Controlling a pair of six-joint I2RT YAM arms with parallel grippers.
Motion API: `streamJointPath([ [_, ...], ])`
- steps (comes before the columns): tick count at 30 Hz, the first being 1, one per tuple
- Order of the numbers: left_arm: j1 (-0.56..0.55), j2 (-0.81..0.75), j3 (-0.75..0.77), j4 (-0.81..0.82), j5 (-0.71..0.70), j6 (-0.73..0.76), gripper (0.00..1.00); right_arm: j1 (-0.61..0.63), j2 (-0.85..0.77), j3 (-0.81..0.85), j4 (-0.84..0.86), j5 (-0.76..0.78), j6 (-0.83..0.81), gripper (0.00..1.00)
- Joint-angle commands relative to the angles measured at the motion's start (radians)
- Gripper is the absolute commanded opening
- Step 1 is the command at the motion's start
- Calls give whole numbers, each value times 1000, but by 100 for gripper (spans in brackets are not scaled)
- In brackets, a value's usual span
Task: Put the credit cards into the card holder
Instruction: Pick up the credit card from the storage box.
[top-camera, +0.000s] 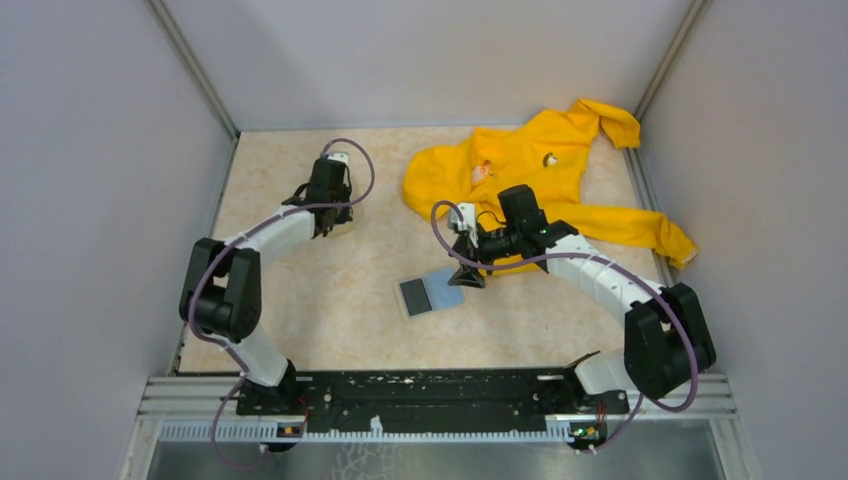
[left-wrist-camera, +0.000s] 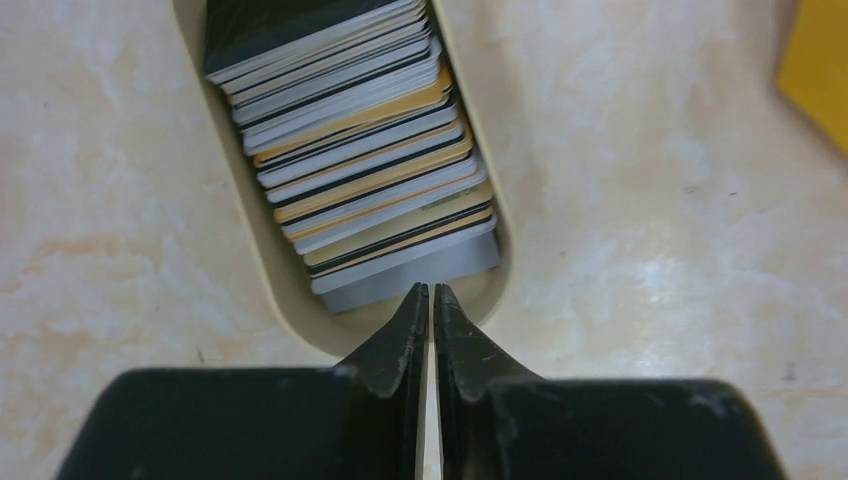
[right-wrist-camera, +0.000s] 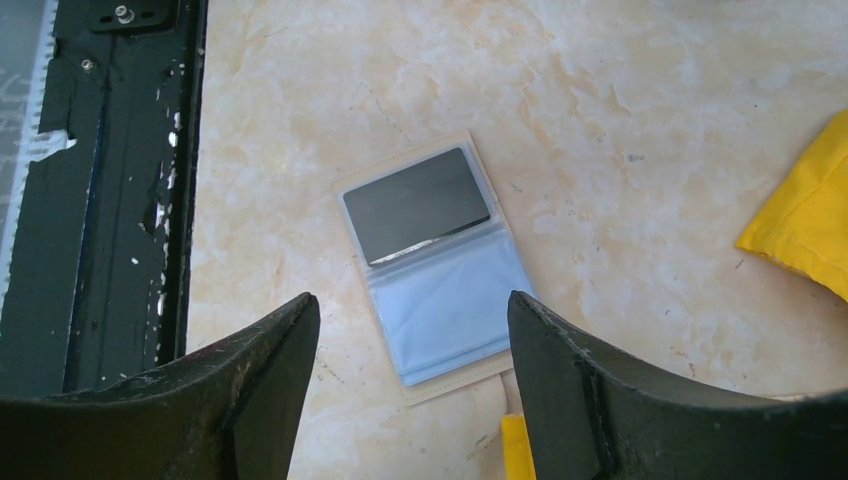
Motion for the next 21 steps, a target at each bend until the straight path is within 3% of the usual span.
streamJointPath([
  [1, 1, 18, 16, -71, -122, 53, 10, 0, -25, 15, 29, -23, -15, 69],
  [3, 1, 32, 20, -74, -113, 51, 11, 0, -22, 13, 29, -27, -15, 68],
  [6, 1, 54, 30, -84, -67, 48, 25, 0, -19, 12, 27, -30, -17, 68],
  [8, 1, 72, 39, -94, -31, 50, 29, 1, -19, 11, 27, -31, -18, 68],
  [14, 1, 143, 102, -148, 51, 52, 21, 1, -21, 12, 22, -38, -21, 68],
  [21, 1, 168, 143, -127, 423, 12, 21, 0, -24, 17, 11, -41, -30, 68],
])
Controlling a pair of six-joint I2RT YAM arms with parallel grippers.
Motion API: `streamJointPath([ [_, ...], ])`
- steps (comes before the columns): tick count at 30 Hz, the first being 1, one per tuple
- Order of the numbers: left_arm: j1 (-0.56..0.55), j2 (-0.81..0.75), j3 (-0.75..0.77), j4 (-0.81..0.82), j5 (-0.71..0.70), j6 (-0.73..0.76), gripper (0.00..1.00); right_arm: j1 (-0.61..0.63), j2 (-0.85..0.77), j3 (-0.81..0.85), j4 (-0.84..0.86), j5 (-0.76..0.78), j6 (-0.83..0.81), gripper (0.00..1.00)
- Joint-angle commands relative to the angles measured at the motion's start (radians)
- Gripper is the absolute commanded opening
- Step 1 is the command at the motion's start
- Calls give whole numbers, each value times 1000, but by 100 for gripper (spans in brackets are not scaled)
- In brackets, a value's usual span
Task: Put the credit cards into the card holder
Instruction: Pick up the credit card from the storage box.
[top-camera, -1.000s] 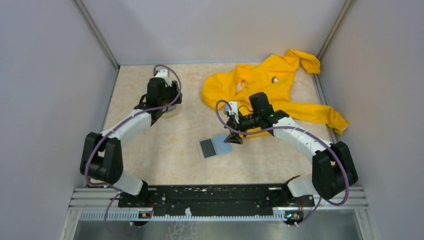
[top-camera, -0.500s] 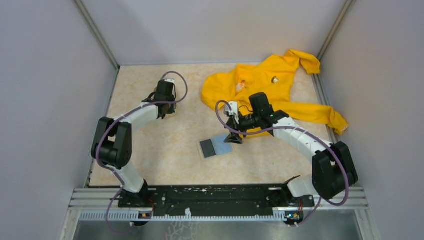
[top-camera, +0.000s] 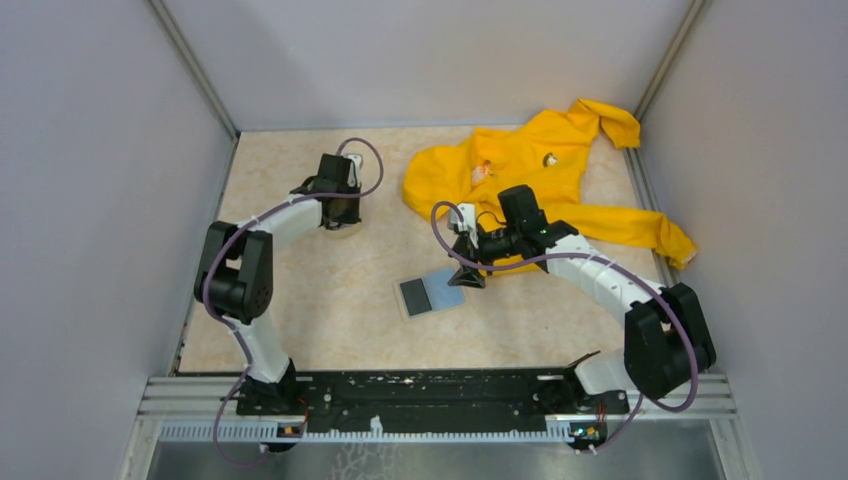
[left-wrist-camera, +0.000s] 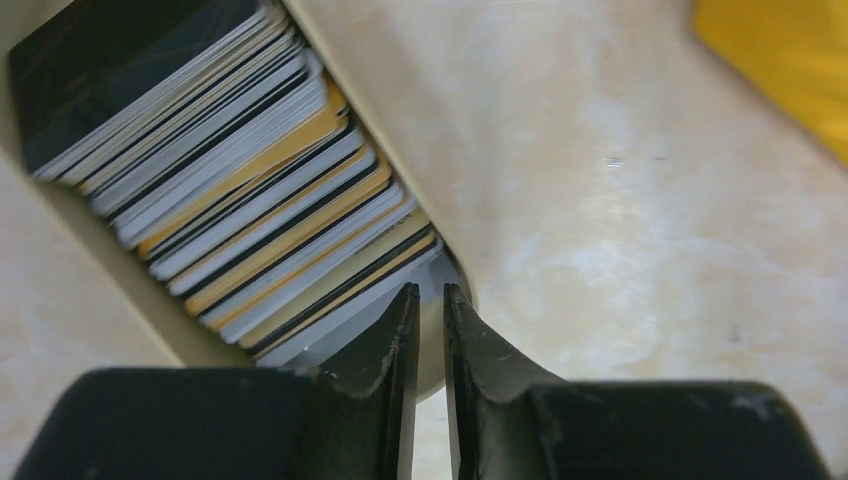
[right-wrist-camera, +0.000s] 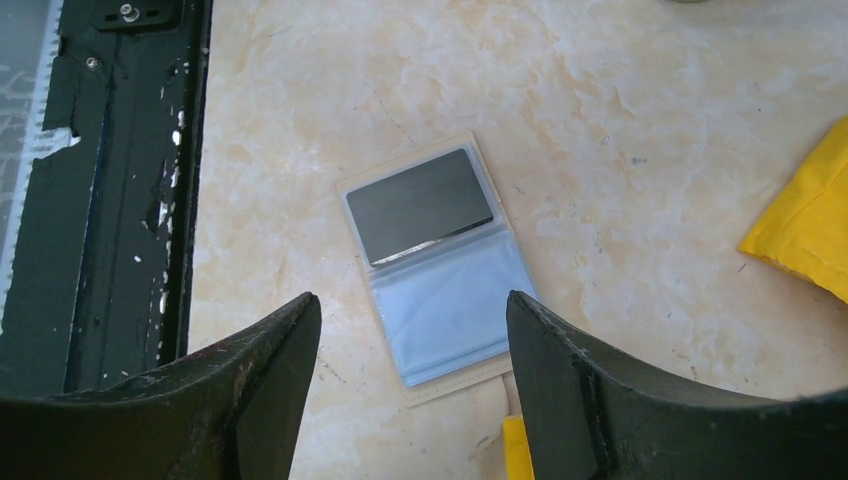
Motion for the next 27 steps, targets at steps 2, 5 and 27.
streamJointPath([
  [2, -5, 62, 60, -21, 397, -60, 21, 2, -27, 18, 10, -33, -25, 68],
  [5, -5, 103, 77, 12, 505, -108, 22, 1, -32, 18, 8, -31, -28, 68],
  [27, -184, -89, -95, 168, -207, 479, 63, -5, -11, 21, -5, -58, -38, 68],
])
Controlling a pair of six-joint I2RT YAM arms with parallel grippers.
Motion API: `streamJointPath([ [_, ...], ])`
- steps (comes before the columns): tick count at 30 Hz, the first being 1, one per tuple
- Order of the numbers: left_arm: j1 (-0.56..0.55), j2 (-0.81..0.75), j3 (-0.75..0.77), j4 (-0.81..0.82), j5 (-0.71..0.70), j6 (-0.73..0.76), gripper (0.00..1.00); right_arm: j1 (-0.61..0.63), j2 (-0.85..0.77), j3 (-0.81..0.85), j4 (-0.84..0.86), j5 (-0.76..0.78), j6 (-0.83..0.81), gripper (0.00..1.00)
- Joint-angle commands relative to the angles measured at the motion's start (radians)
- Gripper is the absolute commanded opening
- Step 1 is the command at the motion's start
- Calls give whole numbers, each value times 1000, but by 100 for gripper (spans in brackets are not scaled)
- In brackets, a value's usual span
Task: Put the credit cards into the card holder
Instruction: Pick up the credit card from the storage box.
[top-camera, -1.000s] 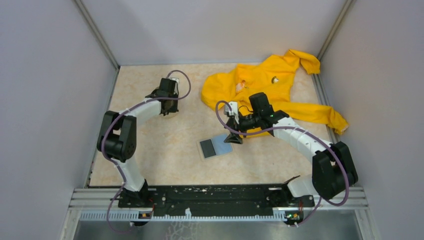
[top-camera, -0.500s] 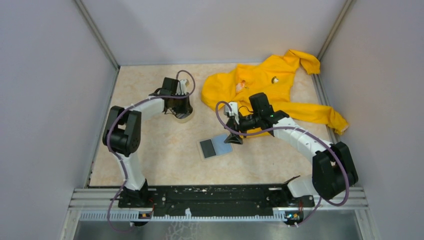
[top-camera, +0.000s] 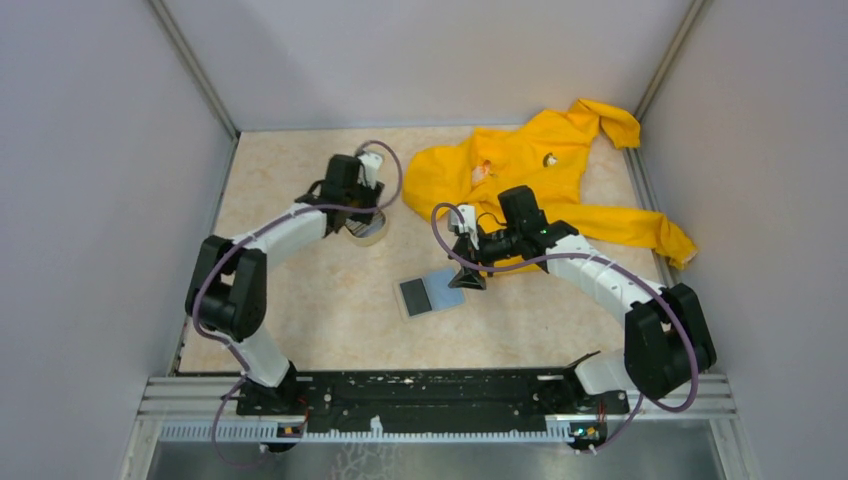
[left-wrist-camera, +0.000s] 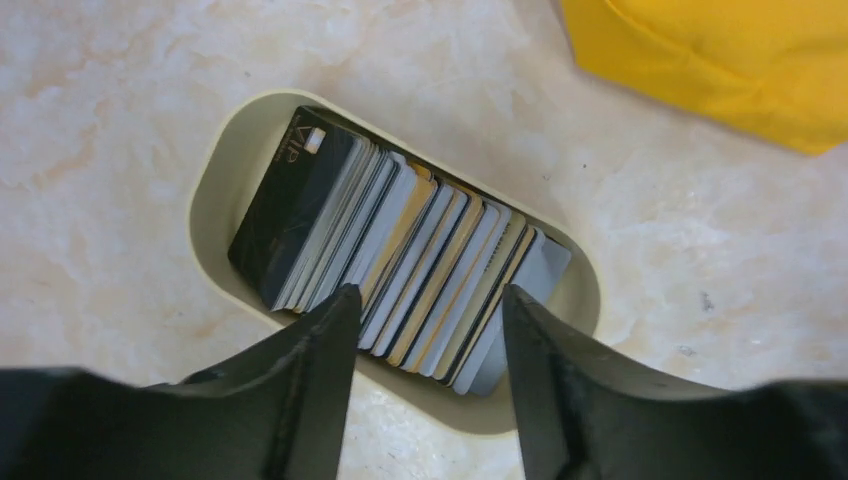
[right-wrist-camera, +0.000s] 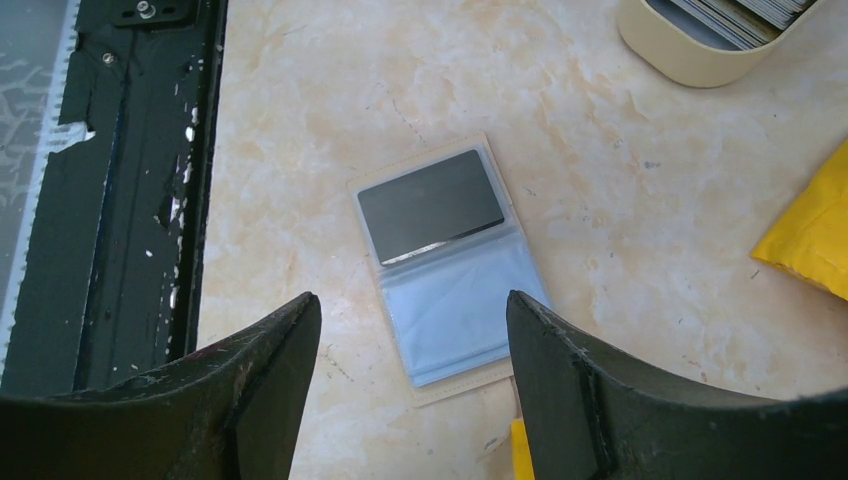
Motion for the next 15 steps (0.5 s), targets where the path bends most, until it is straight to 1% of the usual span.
streamJointPath([
  [1, -167, 47, -96, 142, -366, 363, 68, -3, -7, 21, 14, -40, -19, 68],
  [2, -184, 54, -113, 183, -399, 401, 70, -3, -6, 20, 14, -42, -19, 68],
  [5, -189, 69, -113, 198, -398, 429, 70, -3, -2, 21, 9, -44, -20, 68],
  [11, -189, 88, -99, 214, -405, 455, 63, -3, -1, 21, 9, -45, -25, 68],
  [15, -190, 96, -89, 196, -373, 460, 59, -3, 1, 23, 5, -47, -27, 68],
])
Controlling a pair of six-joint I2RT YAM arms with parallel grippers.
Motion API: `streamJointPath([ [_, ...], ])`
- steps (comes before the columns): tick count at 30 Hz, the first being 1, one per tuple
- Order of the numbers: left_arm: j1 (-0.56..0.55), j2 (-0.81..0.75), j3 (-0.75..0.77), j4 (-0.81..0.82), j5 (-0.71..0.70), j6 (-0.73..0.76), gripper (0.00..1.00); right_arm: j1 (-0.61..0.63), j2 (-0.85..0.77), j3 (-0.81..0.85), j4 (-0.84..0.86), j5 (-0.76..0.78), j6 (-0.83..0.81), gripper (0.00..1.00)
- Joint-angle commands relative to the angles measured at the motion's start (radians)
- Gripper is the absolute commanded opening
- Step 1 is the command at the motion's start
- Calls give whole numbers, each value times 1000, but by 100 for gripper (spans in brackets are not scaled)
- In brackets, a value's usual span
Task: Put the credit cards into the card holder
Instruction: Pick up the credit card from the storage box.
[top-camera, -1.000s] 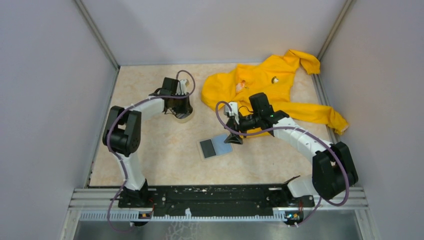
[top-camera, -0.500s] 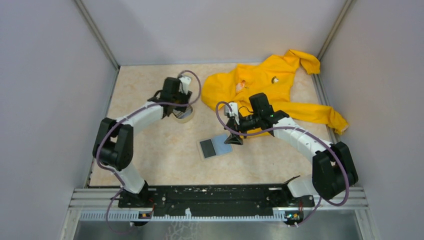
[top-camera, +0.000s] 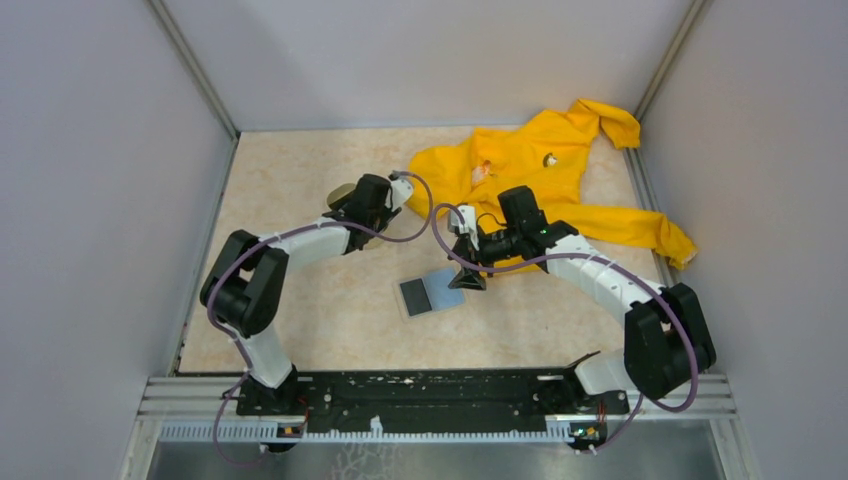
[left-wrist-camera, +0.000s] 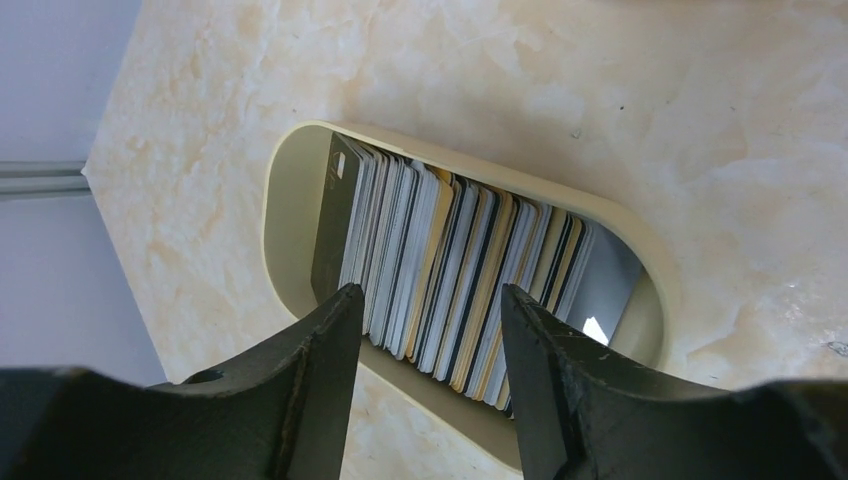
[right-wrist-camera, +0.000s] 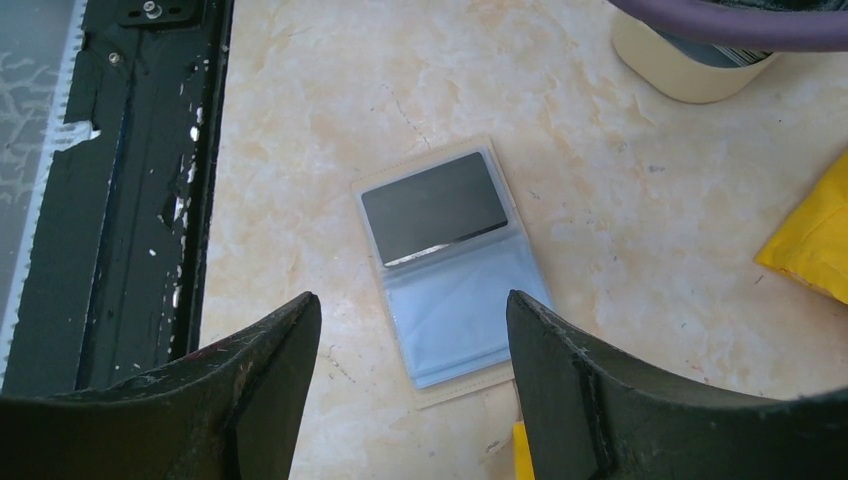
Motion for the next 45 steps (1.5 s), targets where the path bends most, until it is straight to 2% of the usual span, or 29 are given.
streamJointPath([
  [1, 1, 16, 17, 4, 17, 36, 59, -3, -1, 22, 7, -36, -20, 68],
  [10, 2, 0, 11, -45, 124, 28, 59, -3, 1, 24, 5, -35, -22, 68],
  [15, 10, 47, 22, -49, 53, 36, 58, -3, 0, 24, 4, -36, -22, 68],
  [19, 21, 44, 17, -38, 12, 22, 48, -3, 1, 24, 3, -39, -22, 68],
  [23, 28, 29, 14, -5, -12, 27, 45, -3, 0, 24, 1, -42, -22, 68],
  [32, 41, 42, 30, 38, -65, 45, 45, -3, 1, 25, 0, -44, -22, 68],
  [37, 48, 50, 26, 67, -82, 59, 34, -3, 2, 25, -1, -47, -22, 68],
  [40, 53, 65, 28, 76, -83, 65, 34, -3, 3, 26, -2, -48, -24, 68],
  [45, 56, 102, 24, 119, -114, 92, 44, -3, 3, 26, -5, -52, -25, 68],
])
